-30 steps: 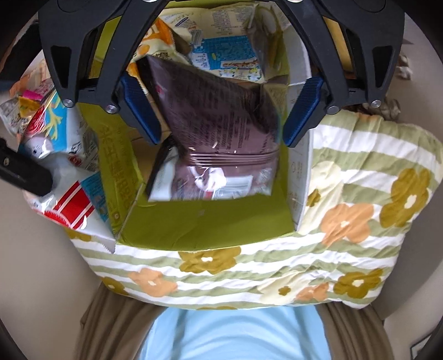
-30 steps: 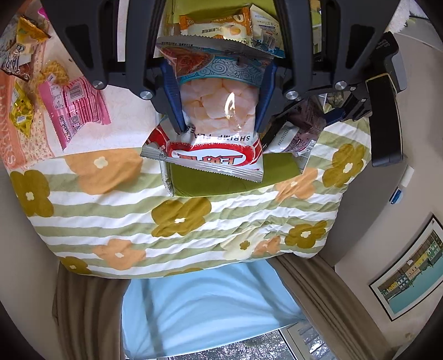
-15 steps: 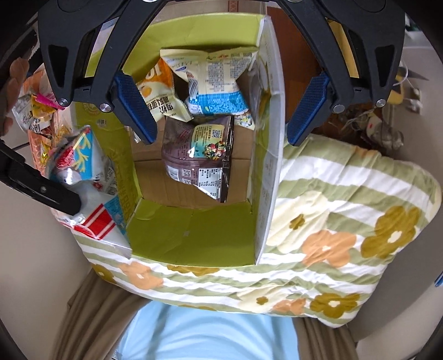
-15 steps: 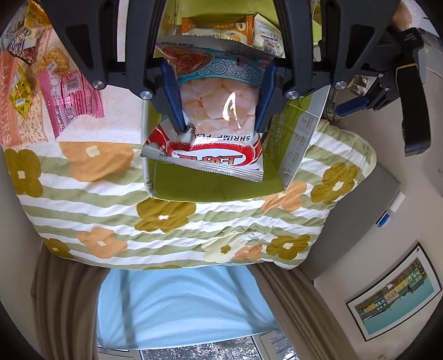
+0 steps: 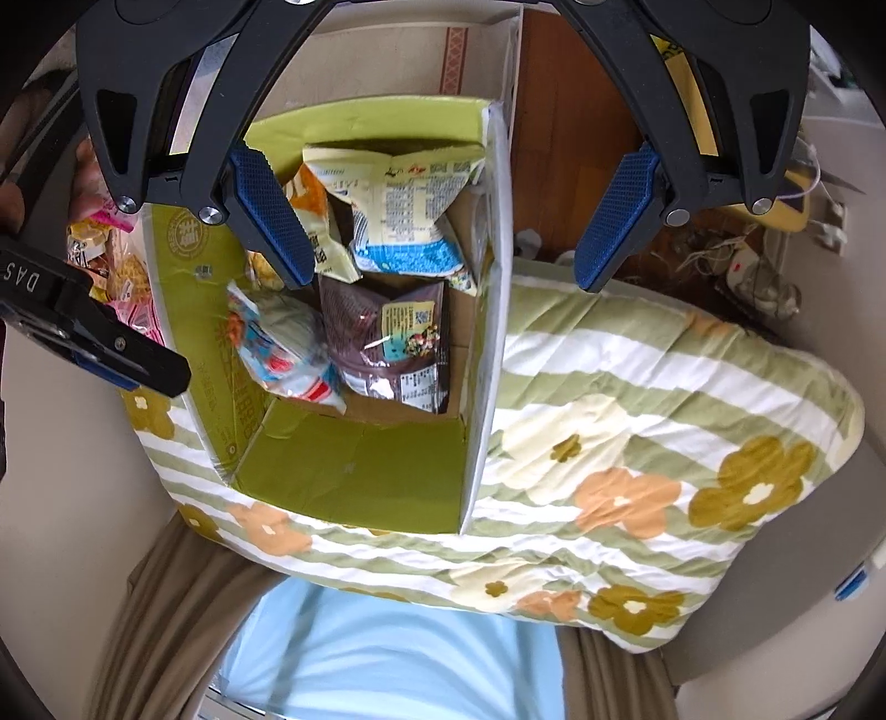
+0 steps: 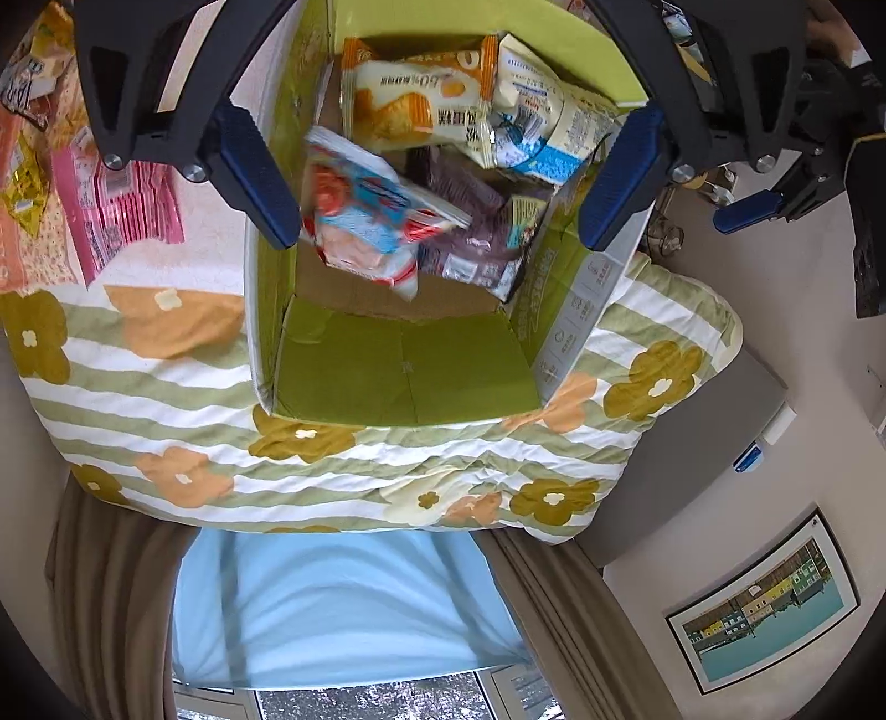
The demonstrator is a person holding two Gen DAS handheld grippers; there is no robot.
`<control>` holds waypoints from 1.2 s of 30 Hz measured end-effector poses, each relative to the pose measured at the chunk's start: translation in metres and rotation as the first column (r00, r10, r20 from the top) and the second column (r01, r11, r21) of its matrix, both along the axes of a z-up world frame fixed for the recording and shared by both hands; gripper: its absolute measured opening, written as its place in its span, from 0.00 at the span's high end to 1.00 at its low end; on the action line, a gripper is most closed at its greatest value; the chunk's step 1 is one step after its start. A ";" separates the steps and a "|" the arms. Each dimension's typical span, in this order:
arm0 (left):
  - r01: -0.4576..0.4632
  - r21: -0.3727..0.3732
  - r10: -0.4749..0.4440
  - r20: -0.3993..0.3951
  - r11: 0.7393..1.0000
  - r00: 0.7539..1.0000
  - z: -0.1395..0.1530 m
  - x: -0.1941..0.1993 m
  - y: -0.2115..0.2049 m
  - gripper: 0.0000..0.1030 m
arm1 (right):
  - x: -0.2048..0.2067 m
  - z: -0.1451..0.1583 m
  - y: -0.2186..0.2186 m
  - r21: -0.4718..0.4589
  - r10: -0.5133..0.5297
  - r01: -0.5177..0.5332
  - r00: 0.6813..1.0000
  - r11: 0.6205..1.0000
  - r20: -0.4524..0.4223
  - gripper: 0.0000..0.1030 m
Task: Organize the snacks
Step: 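Move both tools back from the box toward the remaining snacks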
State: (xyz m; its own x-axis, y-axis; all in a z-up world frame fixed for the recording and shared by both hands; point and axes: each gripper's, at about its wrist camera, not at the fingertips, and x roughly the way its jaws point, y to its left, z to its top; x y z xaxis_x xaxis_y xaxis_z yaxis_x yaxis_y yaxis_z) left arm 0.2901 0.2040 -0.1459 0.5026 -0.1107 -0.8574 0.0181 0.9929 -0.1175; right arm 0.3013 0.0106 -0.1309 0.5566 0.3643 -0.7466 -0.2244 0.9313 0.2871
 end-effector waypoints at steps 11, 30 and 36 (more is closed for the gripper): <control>0.077 -0.023 -0.076 0.044 0.997 0.996 0.010 -0.011 -0.004 0.09 | -0.031 0.020 -0.003 -0.002 -0.048 0.048 0.998 0.999 0.048 0.03; 0.270 -0.043 -0.261 0.145 0.962 0.954 0.046 -0.050 -0.126 0.09 | -0.097 0.073 -0.091 0.006 -0.105 0.106 0.980 0.994 0.169 0.03; 0.334 -0.033 -0.324 0.167 0.942 0.931 0.045 -0.074 -0.197 0.09 | -0.129 0.083 -0.164 -0.016 -0.156 0.161 0.973 0.987 0.169 0.03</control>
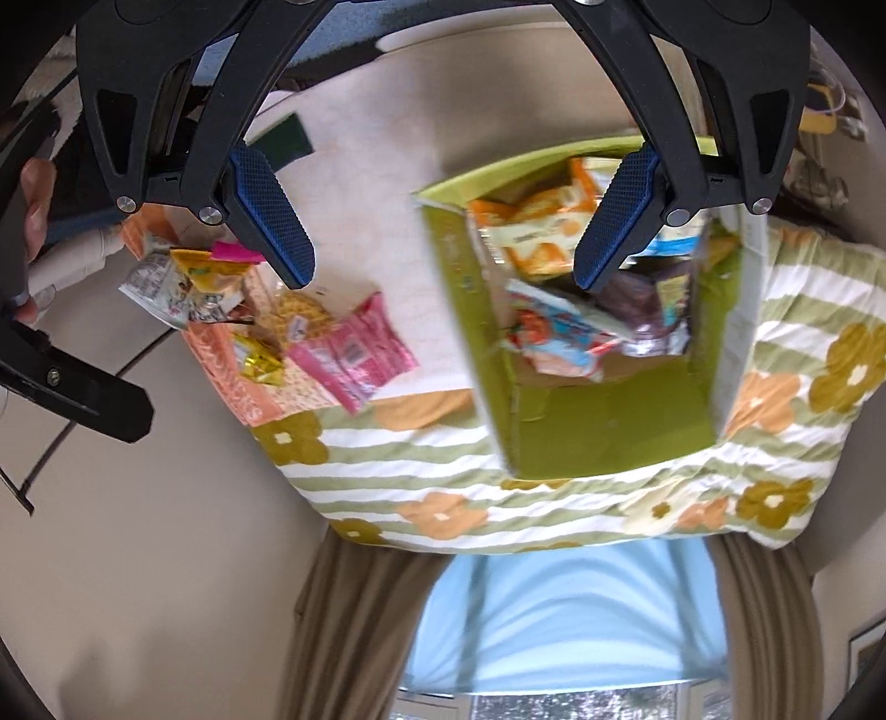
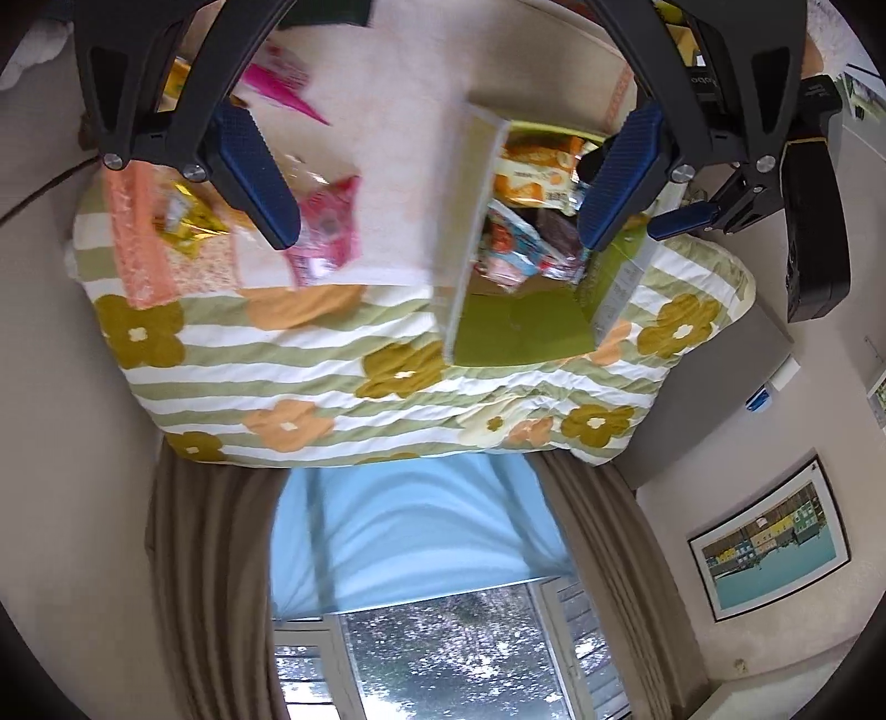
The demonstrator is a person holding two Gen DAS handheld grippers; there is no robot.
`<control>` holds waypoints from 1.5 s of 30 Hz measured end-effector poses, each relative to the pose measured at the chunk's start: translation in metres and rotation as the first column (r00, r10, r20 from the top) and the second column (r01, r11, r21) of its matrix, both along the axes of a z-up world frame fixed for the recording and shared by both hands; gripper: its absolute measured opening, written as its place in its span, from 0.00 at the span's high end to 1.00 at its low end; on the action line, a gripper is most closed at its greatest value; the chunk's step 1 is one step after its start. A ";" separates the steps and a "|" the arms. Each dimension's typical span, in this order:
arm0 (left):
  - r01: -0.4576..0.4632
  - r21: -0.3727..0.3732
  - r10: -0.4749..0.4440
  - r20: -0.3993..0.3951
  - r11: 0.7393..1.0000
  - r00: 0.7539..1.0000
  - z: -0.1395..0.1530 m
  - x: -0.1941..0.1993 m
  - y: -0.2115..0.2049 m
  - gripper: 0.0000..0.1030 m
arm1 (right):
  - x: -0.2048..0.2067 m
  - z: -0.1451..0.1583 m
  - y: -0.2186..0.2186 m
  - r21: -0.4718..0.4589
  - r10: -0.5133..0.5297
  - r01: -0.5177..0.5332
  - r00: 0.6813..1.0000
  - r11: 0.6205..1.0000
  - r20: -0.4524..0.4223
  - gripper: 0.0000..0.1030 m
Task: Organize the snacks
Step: 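Move both tools back from the box toward the remaining snacks, then grasp the pink candy bag with left tool while right tool grasps the green rice cracker bag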
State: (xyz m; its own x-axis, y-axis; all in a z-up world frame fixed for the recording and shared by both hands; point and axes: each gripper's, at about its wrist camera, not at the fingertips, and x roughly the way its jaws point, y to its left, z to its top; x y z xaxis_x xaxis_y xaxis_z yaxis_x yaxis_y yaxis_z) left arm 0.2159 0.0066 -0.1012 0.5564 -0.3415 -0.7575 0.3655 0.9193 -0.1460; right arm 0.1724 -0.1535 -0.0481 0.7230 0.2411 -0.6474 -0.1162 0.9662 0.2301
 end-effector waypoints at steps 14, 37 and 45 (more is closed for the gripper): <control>0.121 0.027 -0.117 -0.126 0.992 0.985 -0.079 -0.062 -0.151 0.09 | -0.079 -0.040 -0.149 -0.119 -0.115 0.109 0.992 0.987 -0.046 0.03; 0.219 0.032 -0.206 -0.234 0.975 0.950 -0.212 -0.033 -0.227 0.11 | -0.082 -0.164 -0.210 -0.186 -0.214 0.187 0.968 0.965 -0.135 0.03; 0.234 0.057 -0.215 -0.233 0.971 0.948 -0.220 -0.036 -0.231 0.40 | -0.072 -0.177 -0.209 -0.215 -0.197 0.164 0.970 0.963 -0.143 0.15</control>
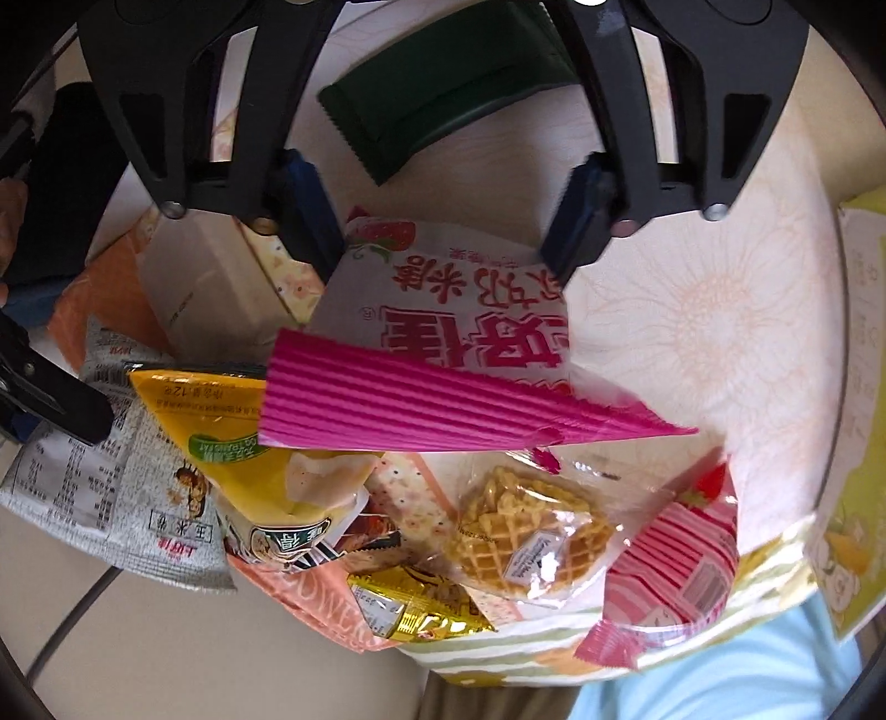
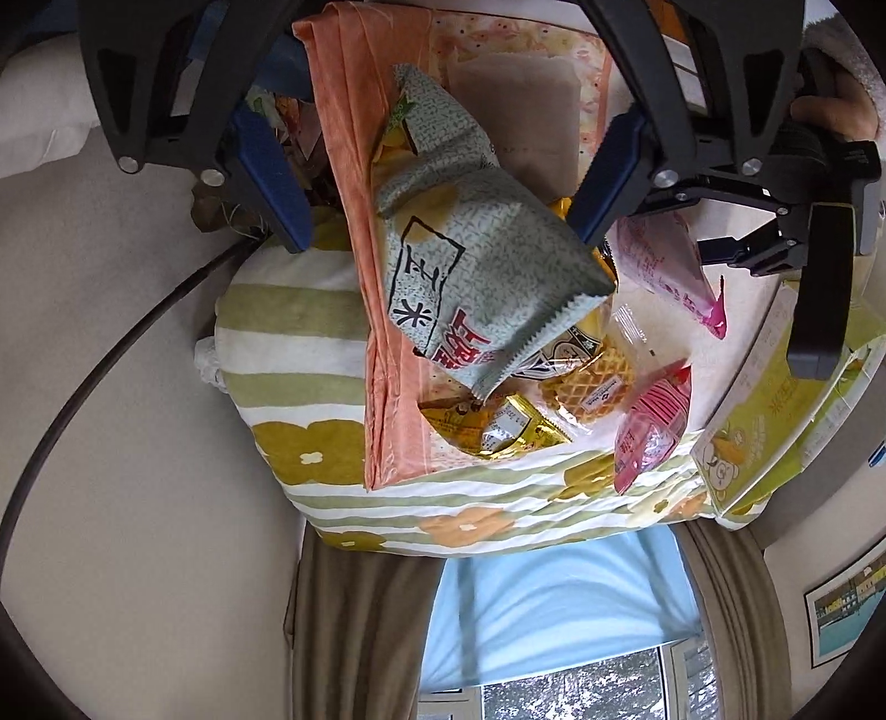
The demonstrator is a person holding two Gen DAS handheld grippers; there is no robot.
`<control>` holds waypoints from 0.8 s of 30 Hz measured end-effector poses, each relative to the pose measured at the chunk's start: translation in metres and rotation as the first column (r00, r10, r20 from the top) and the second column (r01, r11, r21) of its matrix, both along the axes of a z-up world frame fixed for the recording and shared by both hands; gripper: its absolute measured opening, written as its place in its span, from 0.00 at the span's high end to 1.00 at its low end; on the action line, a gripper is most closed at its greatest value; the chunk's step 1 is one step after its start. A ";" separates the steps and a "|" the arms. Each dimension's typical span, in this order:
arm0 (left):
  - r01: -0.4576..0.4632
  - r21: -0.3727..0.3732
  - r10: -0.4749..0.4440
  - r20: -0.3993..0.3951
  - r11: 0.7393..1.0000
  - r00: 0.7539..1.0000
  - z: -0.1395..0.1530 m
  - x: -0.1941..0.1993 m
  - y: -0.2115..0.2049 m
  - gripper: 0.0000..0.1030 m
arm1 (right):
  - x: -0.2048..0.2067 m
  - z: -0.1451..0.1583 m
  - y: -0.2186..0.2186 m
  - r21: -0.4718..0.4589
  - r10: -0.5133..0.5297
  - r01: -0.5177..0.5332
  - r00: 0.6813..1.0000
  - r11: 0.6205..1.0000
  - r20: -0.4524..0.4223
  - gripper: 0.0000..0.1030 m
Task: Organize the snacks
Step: 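Grasp the pink candy bag with left tool while right tool grasps the green rice cracker bag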
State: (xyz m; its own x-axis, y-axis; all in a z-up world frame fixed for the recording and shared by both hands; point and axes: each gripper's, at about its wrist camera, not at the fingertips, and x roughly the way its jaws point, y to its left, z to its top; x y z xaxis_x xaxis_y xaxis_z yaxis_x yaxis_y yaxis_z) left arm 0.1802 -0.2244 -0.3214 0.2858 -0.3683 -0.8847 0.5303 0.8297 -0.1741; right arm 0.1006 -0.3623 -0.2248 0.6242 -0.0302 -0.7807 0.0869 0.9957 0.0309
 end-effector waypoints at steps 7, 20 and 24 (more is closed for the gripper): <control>-0.001 0.004 0.001 0.002 1.000 1.000 0.001 0.002 0.001 0.48 | 0.004 -0.006 0.006 0.000 0.021 -0.021 1.000 1.000 -0.007 0.25; -0.011 0.001 0.011 0.000 1.000 1.000 0.012 0.001 0.005 0.49 | 0.007 -0.015 0.010 -0.017 0.027 -0.028 0.999 0.999 -0.030 0.51; -0.007 -0.005 0.007 0.017 1.000 1.000 0.022 -0.001 0.006 0.49 | 0.004 -0.012 0.008 -0.013 0.014 -0.015 1.000 1.000 -0.026 0.56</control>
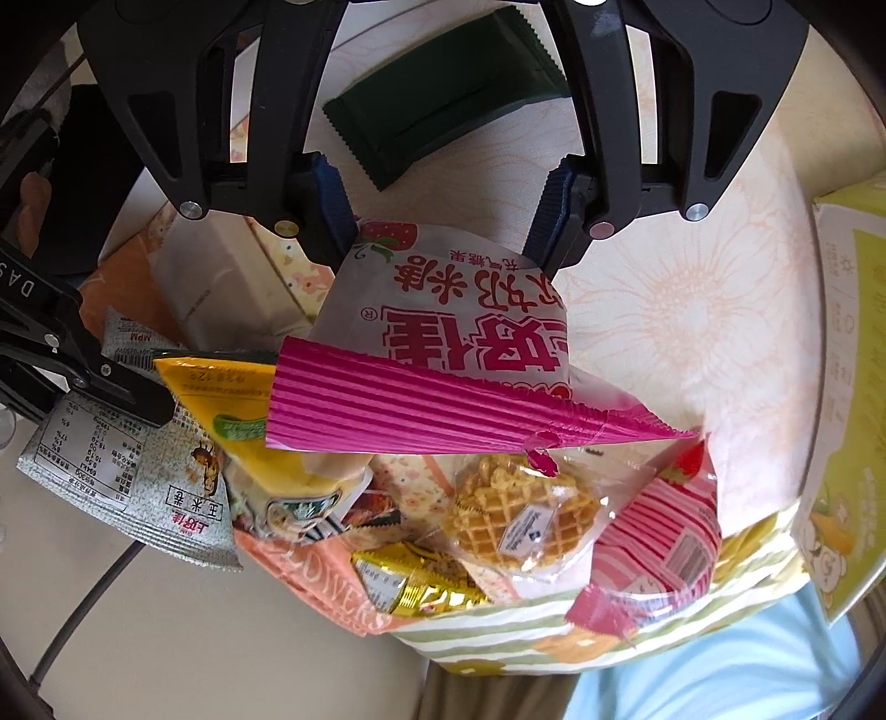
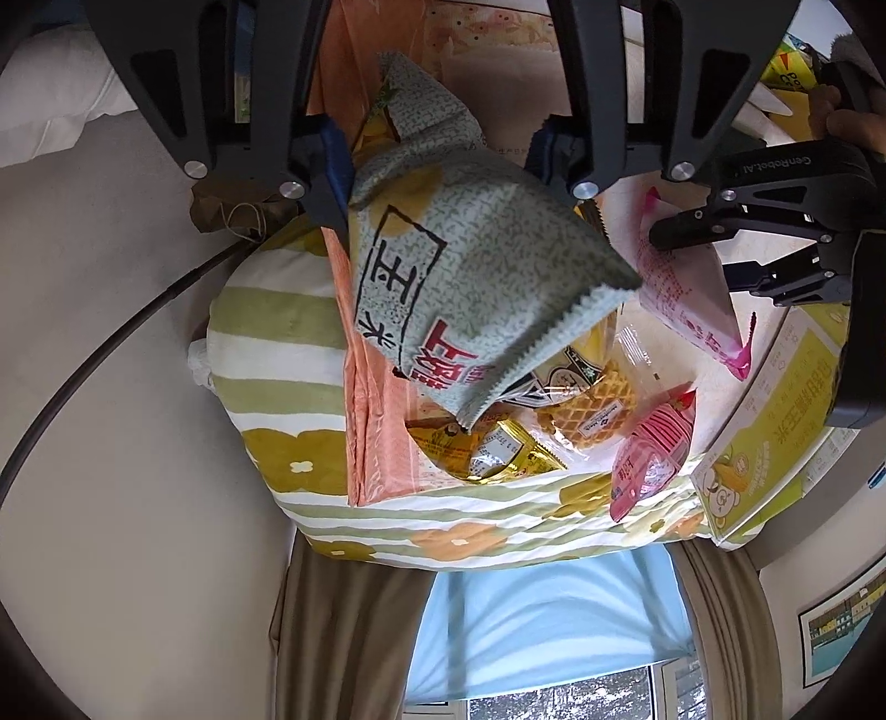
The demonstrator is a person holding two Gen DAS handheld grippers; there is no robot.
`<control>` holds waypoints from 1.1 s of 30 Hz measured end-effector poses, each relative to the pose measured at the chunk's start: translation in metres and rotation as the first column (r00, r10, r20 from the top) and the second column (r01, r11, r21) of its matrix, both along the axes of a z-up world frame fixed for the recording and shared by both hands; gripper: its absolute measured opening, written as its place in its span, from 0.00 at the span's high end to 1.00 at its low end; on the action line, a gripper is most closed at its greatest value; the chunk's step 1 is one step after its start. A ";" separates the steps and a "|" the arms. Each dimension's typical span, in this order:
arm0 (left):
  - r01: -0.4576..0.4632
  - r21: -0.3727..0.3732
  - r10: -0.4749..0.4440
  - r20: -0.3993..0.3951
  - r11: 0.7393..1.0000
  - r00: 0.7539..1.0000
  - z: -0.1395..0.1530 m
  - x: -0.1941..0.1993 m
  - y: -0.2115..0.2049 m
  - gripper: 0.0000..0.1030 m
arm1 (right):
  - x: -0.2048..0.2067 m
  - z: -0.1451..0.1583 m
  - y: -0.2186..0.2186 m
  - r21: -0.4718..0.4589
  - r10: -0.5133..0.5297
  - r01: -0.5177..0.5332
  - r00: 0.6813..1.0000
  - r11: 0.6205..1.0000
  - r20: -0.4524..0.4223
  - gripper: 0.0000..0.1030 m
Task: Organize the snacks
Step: 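Grasp the pink candy bag with left tool while right tool grasps the green rice cracker bag, then carry both bags over the box and open both tools to release them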
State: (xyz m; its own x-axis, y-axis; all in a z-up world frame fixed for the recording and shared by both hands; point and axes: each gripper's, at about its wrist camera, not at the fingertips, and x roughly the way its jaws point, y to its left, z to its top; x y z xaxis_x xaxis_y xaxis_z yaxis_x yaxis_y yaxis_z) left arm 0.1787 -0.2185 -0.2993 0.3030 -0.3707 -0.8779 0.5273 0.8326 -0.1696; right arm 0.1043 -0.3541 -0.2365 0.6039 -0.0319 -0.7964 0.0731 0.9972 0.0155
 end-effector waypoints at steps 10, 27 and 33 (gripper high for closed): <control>-0.030 -0.039 0.031 0.039 0.999 0.999 0.047 -0.005 0.009 0.49 | -0.015 0.034 0.004 0.008 0.001 -0.001 0.999 1.000 0.041 0.57; -0.251 -0.089 0.265 0.216 0.964 0.940 0.177 0.003 0.105 0.49 | 0.022 0.130 0.059 0.092 0.171 -0.190 0.969 0.978 0.181 0.57; -0.375 -0.096 0.387 0.231 0.922 0.893 0.201 0.030 0.187 0.49 | 0.056 0.151 0.115 0.118 0.266 -0.296 0.939 0.948 0.217 0.57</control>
State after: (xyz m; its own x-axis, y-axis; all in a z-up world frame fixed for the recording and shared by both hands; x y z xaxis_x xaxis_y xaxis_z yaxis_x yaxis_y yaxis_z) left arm 0.2083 -0.0312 -0.0980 0.6289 -0.2241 -0.7445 0.2008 0.9719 -0.1230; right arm 0.1605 -0.2393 -0.0854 0.7157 0.2701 -0.6441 -0.2291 0.9620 0.1488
